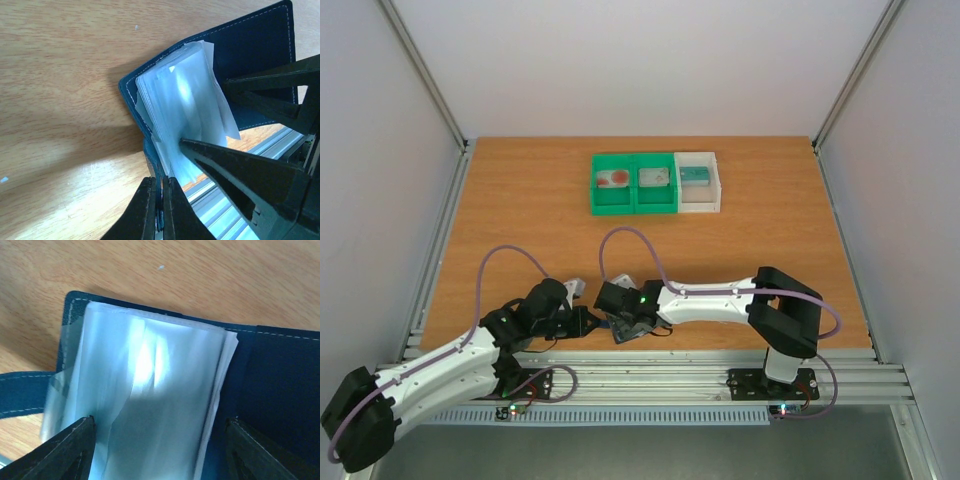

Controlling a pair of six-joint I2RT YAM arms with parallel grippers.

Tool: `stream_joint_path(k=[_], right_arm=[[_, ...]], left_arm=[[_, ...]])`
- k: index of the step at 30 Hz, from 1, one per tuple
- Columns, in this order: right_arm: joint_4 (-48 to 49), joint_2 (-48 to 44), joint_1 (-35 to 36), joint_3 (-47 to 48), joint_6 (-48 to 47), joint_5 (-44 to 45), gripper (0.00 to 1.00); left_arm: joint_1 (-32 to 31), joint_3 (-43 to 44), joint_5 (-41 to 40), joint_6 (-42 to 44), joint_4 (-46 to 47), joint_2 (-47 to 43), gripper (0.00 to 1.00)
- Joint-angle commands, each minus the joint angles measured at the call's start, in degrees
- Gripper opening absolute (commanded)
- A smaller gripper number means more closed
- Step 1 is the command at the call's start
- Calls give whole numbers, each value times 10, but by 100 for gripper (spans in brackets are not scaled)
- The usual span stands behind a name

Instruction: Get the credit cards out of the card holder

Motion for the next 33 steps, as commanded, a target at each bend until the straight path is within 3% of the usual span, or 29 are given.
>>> stream_joint_path(k=[1,14,24,33], right_arm=[[-26,-30,0,-17,13,60,69],[-55,-88,-11,-36,10,99,61],[-15,-87,-43,-81,15,42,34],[7,-112,-46,-143,79,-8,28]], left_arm=[[4,-6,-5,11,6,-9,0],[6,-6,-1,15,10,-2,0],[11,7,-6,23,2,30,0],[22,28,-53,26,-36,57,3]])
